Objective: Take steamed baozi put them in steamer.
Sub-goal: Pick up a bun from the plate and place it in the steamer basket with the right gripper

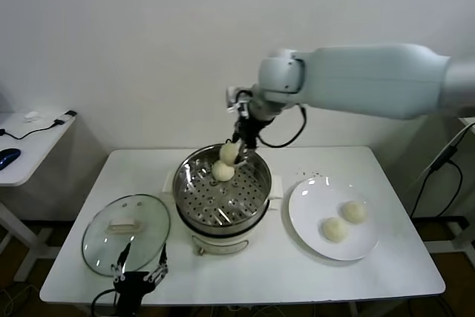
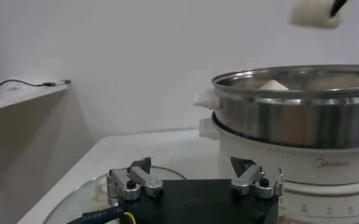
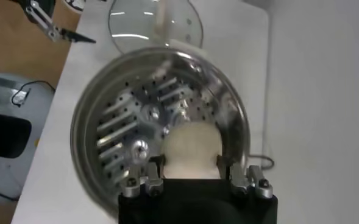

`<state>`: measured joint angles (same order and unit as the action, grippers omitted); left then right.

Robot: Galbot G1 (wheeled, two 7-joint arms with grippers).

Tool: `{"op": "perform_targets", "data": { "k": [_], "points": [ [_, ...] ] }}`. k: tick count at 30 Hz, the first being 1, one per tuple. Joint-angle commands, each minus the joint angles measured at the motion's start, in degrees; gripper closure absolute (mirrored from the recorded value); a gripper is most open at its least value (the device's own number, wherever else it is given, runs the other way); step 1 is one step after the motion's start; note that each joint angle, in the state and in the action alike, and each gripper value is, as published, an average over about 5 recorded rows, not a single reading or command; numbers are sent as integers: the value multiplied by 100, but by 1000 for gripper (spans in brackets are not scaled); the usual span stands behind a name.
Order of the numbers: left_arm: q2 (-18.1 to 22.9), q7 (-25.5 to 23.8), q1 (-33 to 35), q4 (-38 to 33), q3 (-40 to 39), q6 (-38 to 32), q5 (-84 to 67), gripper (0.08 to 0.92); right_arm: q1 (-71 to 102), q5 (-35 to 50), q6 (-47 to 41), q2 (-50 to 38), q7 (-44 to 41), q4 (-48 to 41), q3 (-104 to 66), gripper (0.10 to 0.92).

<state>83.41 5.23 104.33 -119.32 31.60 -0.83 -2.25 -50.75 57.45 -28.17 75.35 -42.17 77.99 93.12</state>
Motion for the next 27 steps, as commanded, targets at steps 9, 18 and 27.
{"op": "perform_targets", "data": {
  "k": [9,18,27],
  "points": [
    [45,-5,-40,49,-11,10,-8,177,1812,-513,-284,1223,509,-1311,-364,431],
    [18,-4,-51,66,-19,5,-18,177,1887,-621,-199,1253,495,-1426,-379,405],
    [19,-2,1,-11,-30,2,-25,177,750,-617,694,425,-396,-822,-213,211]
  ]
}}
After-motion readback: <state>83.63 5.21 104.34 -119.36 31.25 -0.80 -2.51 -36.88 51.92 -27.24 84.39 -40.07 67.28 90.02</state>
